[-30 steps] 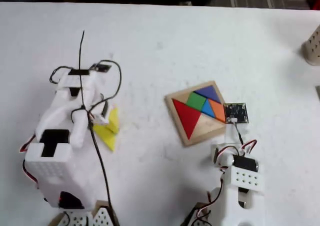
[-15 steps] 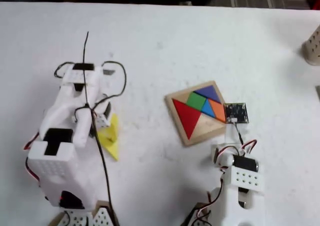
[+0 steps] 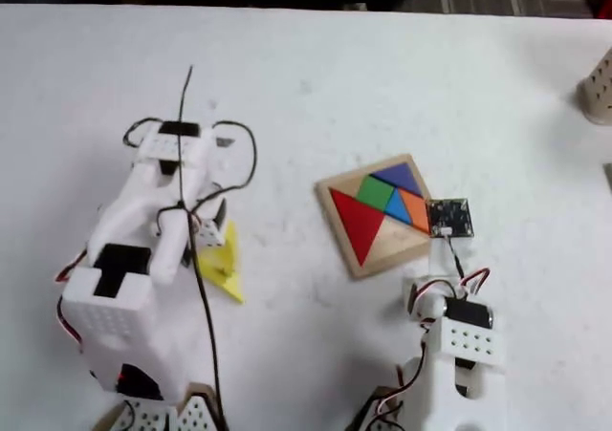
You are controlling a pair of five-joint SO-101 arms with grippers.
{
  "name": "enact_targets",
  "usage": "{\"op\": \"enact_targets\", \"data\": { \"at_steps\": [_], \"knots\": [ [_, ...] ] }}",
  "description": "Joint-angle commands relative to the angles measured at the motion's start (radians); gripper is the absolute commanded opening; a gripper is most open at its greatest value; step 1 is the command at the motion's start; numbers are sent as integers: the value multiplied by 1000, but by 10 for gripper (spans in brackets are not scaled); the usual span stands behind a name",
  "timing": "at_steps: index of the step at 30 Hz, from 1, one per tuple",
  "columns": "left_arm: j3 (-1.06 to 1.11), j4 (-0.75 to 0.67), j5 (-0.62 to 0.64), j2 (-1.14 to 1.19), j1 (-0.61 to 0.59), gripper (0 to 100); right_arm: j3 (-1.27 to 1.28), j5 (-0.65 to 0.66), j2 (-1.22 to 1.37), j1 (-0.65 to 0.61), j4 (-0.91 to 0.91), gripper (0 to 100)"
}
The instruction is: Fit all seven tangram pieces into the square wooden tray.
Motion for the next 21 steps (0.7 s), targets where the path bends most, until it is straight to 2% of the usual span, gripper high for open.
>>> {"op": "enact_targets", "data": {
  "at_steps": [1,6,14,21],
  "knots": [
    [-49,6,18,-18,59,262,-8,9,-27,4,-13,21],
    [-49,-15,64,-18,62,262,-8,9,-27,4,-15,21],
    [-86,-11,69,-16,71,260,-6,9,-27,4,-15,21],
    [-25,-60,69,-19,-10,264,-6,9,-27,2,-16,21]
  ]
}}
